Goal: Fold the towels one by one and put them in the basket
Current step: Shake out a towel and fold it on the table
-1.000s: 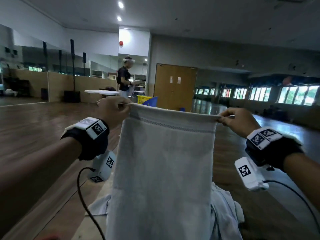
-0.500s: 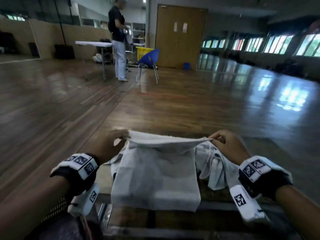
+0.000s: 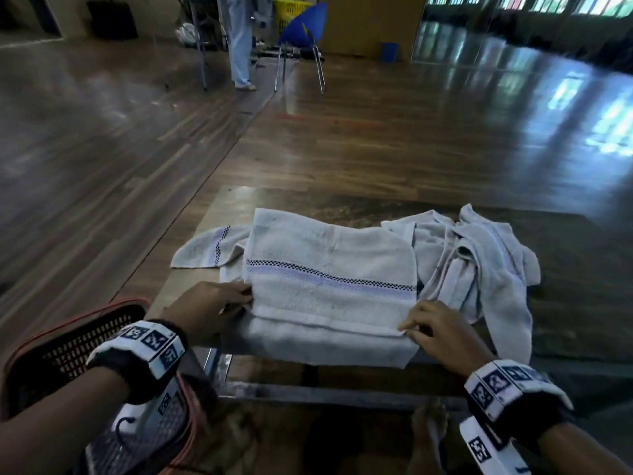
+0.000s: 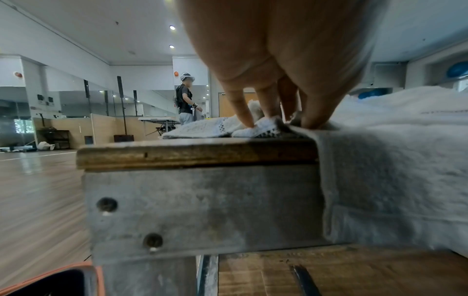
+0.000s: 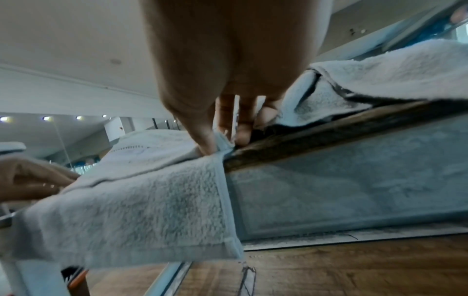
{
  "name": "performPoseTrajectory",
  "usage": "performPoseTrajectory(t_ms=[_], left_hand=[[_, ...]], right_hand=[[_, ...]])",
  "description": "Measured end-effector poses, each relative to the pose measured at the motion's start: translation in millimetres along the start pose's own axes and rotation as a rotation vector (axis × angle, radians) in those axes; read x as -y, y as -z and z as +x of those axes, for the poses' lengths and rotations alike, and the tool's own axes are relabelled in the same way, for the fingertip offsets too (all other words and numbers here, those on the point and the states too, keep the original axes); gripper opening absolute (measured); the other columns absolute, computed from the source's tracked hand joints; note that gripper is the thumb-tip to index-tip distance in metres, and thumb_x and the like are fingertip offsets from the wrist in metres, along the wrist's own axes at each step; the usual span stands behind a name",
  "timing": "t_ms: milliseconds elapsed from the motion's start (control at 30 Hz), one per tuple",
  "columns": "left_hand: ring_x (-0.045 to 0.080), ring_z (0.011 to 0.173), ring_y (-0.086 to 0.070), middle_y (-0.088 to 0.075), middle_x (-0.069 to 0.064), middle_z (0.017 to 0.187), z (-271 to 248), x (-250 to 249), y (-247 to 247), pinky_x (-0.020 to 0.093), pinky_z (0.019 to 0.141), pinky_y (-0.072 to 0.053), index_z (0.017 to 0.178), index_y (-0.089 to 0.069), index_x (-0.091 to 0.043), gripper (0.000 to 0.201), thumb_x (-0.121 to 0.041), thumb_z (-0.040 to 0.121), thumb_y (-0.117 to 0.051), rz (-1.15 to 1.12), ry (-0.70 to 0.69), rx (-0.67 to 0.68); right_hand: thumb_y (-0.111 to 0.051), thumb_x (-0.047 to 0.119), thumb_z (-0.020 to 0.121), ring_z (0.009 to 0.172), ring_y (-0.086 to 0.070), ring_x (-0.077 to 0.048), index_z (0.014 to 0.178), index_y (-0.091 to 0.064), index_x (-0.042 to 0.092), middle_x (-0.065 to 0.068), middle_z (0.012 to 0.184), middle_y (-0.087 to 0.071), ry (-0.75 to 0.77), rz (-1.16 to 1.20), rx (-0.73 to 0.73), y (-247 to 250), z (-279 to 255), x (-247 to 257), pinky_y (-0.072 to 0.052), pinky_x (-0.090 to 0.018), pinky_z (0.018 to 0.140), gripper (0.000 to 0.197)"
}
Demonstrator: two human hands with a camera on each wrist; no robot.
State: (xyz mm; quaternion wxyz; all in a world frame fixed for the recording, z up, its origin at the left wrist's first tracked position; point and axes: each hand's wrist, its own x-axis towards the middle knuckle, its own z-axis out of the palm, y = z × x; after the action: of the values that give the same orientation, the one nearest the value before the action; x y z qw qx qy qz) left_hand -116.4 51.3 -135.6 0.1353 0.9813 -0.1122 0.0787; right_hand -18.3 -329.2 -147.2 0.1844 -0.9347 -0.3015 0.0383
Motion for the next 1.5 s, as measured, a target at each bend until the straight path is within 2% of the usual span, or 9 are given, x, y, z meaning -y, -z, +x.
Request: performPoseTrajectory(t_ms=[100, 267, 667, 800, 933, 1033, 1133, 1300, 1500], left_hand=[[0.017, 0.08, -0.072, -0.073, -0.004, 0.104, 3, 2, -1, 0.023, 0.062, -0.055, 0.088, -0.077, -0.021, 0.033, -0.003, 0.061, -0.083, 0.032, -0.038, -0.023], [0.02, 0.101, -0.068, -0.067, -0.004, 0.117, 15, 6, -3, 0.033, 0.089, -0.053, 0.102, -0.073, -0.023, 0.024, -0.014, 0.08, -0.069, 0.019, 0.095, 0.008], [0.026, 0.102, -0.063, -0.068, -0.004, 0.116, 60, 10, -9, 0.039, 0.086, -0.051, 0.105, -0.069, -0.035, 0.025, -0.024, 0.088, -0.055, 0.098, 0.273, 0.128], [0.023, 0.087, -0.067, -0.074, -0.001, 0.1, 51, 12, 3, 0.036, 0.075, -0.054, 0.101, -0.072, -0.029, 0.021, -0.02, 0.086, -0.06, -0.01, 0.259, -0.096], [0.017, 0.075, -0.072, -0.076, 0.002, 0.088, 29, 10, 18, 0.031, 0.068, -0.056, 0.091, -0.075, -0.017, 0.012, -0.014, 0.08, -0.071, -0.107, 0.043, -0.391], [0.012, 0.075, -0.07, -0.075, -0.002, 0.087, 8, 6, 18, 0.028, 0.072, -0.054, 0.091, -0.075, -0.018, 0.018, -0.028, 0.086, -0.061, -0.08, -0.042, -0.386], [0.008, 0.072, -0.068, -0.075, -0.007, 0.087, -10, 4, 12, 0.029, 0.072, -0.053, 0.091, -0.075, -0.024, 0.041, -0.047, 0.09, -0.042, -0.003, -0.1, -0.255], [0.004, 0.078, -0.068, -0.074, -0.013, 0.091, -26, 0, -5, 0.024, 0.075, -0.051, 0.094, -0.074, -0.029, 0.032, -0.04, 0.083, -0.046, 0.084, -0.169, 0.003], [0.011, 0.071, -0.068, -0.074, -0.009, 0.088, -21, 10, -3, 0.02, 0.07, -0.045, 0.09, -0.074, -0.028, 0.022, -0.034, 0.076, -0.058, 0.032, -0.127, 0.036]], right_hand=[[-0.064, 0.027, 0.084, 0.098, -0.053, -0.011, 0.086, -0.072, 0.035, 0.015, 0.095, -0.063, -0.041, -0.096, 0.003, 2, 7, -4, -0.041, -0.038, 0.086, 0.011], [-0.063, 0.028, 0.085, 0.099, -0.055, -0.014, 0.088, -0.073, 0.034, 0.011, 0.095, -0.063, -0.115, -0.097, -0.04, 2, 26, -9, -0.039, -0.037, 0.086, 0.012], [-0.062, 0.026, 0.086, 0.101, -0.057, -0.018, 0.083, -0.072, 0.03, 0.005, 0.097, -0.063, -0.291, -0.082, -0.086, 4, 67, -11, -0.038, -0.049, 0.098, 0.011], [-0.06, 0.018, 0.086, 0.086, -0.062, -0.019, 0.091, -0.069, 0.021, -0.001, 0.096, -0.069, -0.174, -0.001, -0.282, 12, 65, -14, -0.051, -0.044, 0.083, 0.011], [-0.057, 0.017, 0.084, 0.078, -0.055, -0.008, 0.094, -0.064, 0.018, 0.004, 0.088, -0.061, 0.036, 0.053, -0.513, 25, 48, -17, -0.047, -0.021, 0.069, 0.012], [-0.063, 0.014, 0.081, 0.072, -0.049, 0.002, 0.091, -0.063, 0.019, 0.012, 0.083, -0.052, 0.148, 0.071, -0.423, 21, 26, -21, -0.041, -0.012, 0.064, 0.012], [-0.068, 0.006, 0.08, 0.078, -0.057, -0.006, 0.089, -0.066, 0.021, 0.01, 0.085, -0.056, 0.154, 0.07, -0.271, 8, 4, -27, -0.047, -0.019, 0.068, 0.018], [-0.071, 0.007, 0.078, 0.083, -0.059, -0.007, 0.093, -0.071, 0.024, 0.007, 0.093, -0.059, 0.133, -0.005, -0.078, -4, -19, -25, -0.043, -0.014, 0.07, 0.022], [-0.071, 0.012, 0.078, 0.08, -0.057, -0.005, 0.094, -0.072, 0.026, 0.012, 0.092, -0.055, 0.127, 0.03, -0.068, -6, -19, -25, -0.046, -0.016, 0.066, 0.021]])
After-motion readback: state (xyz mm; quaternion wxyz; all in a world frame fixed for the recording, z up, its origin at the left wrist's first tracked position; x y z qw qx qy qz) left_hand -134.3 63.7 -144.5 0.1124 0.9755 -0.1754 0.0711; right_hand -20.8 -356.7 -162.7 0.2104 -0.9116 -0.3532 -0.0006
